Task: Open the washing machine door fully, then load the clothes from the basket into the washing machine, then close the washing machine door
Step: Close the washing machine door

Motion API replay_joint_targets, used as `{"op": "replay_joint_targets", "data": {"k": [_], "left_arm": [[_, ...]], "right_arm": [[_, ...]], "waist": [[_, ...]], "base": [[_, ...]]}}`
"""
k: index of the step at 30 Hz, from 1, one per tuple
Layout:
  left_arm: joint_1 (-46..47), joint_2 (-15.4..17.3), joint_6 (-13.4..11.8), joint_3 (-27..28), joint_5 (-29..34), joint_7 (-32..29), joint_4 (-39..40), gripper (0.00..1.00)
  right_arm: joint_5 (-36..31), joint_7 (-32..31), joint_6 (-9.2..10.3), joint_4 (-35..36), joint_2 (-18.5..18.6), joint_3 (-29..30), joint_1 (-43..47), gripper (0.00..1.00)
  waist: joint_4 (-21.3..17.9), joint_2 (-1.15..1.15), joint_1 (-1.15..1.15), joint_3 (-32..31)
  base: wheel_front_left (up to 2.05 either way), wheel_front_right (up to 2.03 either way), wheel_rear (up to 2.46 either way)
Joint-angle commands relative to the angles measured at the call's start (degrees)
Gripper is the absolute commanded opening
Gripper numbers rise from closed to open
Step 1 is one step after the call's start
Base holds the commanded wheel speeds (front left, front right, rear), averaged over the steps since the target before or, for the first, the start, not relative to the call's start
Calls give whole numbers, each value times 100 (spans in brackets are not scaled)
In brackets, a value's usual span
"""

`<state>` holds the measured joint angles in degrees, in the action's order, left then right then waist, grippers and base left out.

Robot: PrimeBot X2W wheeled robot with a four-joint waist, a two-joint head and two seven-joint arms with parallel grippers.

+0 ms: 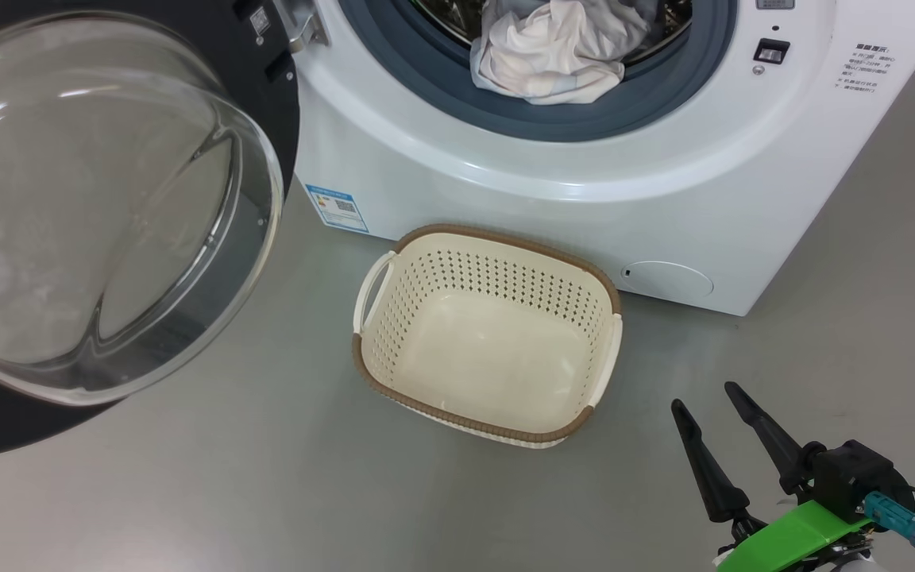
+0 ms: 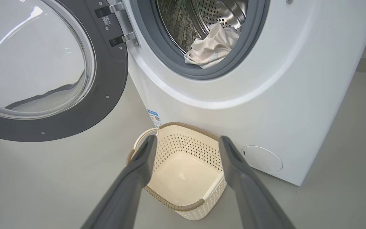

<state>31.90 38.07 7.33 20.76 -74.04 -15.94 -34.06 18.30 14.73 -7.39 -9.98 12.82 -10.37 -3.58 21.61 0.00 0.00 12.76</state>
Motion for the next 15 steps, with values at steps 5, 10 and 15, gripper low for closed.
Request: {"op": "replay_joint_targets", "data": {"k": [5, 10, 15], "left_arm": [[339, 789, 15, -115, -281, -883, -312, 0], [535, 888, 15, -321, -319, -1303, -687, 0], [577, 866, 15, -466, -340, -1541, -846, 0]], "right_arm": [[-1, 27, -10, 112, 100, -154, -118, 100], [-1, 27, -10, 113, 146, -152, -107, 100], [-5, 27, -10, 130, 180, -124, -108, 100]], "waist": [[54, 0, 0, -13], [74, 0, 0, -24], [54, 0, 0, -37]], "base": [[0, 0, 0], [0, 0, 0], [0, 0, 0]]}}
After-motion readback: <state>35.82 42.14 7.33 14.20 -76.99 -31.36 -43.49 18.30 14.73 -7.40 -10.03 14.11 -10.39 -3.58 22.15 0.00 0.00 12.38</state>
